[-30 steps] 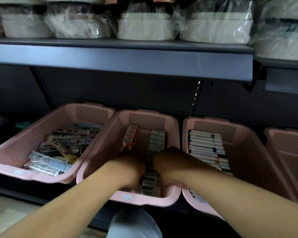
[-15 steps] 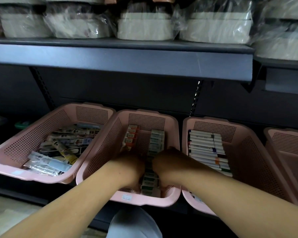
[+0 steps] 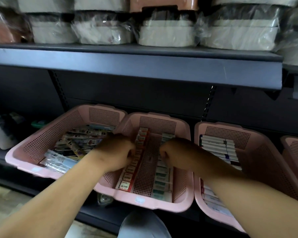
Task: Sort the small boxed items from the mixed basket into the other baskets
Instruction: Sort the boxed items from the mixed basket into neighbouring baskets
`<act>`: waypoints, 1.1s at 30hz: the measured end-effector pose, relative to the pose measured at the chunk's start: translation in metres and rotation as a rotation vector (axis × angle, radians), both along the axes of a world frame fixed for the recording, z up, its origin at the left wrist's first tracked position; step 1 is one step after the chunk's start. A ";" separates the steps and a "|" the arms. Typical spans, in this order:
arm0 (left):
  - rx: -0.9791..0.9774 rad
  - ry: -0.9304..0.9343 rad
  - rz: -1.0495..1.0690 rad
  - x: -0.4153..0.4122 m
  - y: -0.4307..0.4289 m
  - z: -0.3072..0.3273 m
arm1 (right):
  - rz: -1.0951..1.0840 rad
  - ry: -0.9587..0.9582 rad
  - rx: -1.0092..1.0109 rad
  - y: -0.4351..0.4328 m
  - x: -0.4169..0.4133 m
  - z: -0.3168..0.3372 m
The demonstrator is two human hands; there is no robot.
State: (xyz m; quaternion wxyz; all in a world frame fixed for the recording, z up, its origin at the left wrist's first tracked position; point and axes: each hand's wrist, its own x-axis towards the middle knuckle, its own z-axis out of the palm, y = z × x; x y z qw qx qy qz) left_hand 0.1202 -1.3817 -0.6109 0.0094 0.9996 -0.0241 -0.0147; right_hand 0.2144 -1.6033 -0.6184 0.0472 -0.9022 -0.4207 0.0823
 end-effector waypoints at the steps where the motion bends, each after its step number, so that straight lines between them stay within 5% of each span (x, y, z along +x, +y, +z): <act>1: 0.011 -0.010 0.005 0.001 0.005 -0.001 | -0.019 0.020 0.021 0.004 0.005 -0.002; 15: 0.105 0.062 0.102 0.032 0.014 -0.008 | -0.270 0.199 0.143 0.061 0.038 -0.035; 33: 0.153 -0.056 0.147 0.053 0.017 -0.016 | -0.253 -0.136 0.187 0.107 0.097 -0.025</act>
